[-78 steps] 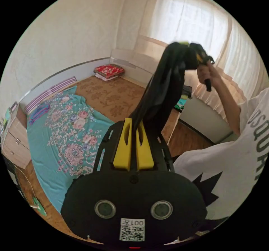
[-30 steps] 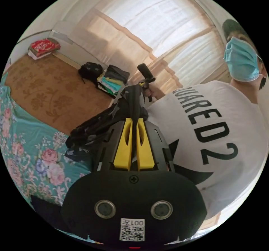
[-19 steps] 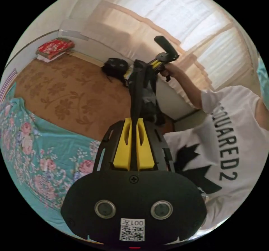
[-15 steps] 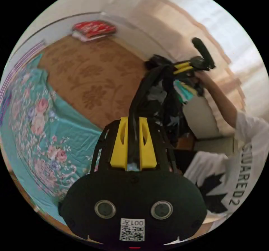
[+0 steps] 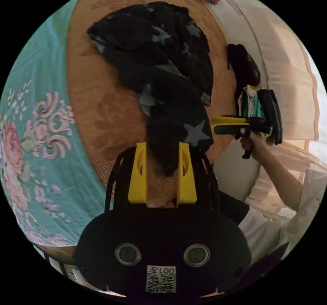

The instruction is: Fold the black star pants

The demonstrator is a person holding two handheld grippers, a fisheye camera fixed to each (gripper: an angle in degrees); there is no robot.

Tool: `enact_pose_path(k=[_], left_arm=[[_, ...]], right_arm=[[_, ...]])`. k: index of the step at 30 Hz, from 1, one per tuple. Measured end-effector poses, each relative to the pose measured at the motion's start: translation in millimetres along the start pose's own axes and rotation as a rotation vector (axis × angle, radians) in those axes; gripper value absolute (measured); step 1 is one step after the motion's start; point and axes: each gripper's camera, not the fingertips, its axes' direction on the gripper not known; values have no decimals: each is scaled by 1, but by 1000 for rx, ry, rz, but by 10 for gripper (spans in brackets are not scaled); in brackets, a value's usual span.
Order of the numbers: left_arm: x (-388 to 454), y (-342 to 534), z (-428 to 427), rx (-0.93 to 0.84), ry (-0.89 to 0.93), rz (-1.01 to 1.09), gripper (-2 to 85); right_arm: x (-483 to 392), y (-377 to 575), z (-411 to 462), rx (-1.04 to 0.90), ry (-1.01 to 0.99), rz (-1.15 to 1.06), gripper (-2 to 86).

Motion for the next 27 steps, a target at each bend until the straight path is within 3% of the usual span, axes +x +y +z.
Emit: enact_pose_path(k=[2,5,8,10,14,19,24,27], left_arm=[[31,-5,30,-12,-29,17,98],[74,-16,67,-36,-101,78,70],[93,-18,84,-65,-205,77,10],[95,-13,84,-40,-174,88,0],[79,16,60,109,3,3,-8],[61,54,32,277,260,-30,-12],[52,92,32,327,219,-90,-10],[53,108,44,303,200,-124,-7]], right_arm=[[-3,-2,24,4,-25,25,147],[-14,-4,41,81,224,109,102],[-30,-2,45,162,286,23,40],[-33,1,46,191,348,-38,28],[-12,19,30,338,233,-81,20],[39,45,8,475,-152,-94,11],[64,59,30,485,17,-36,18],[55,56,59,450,-69,-124,36]])
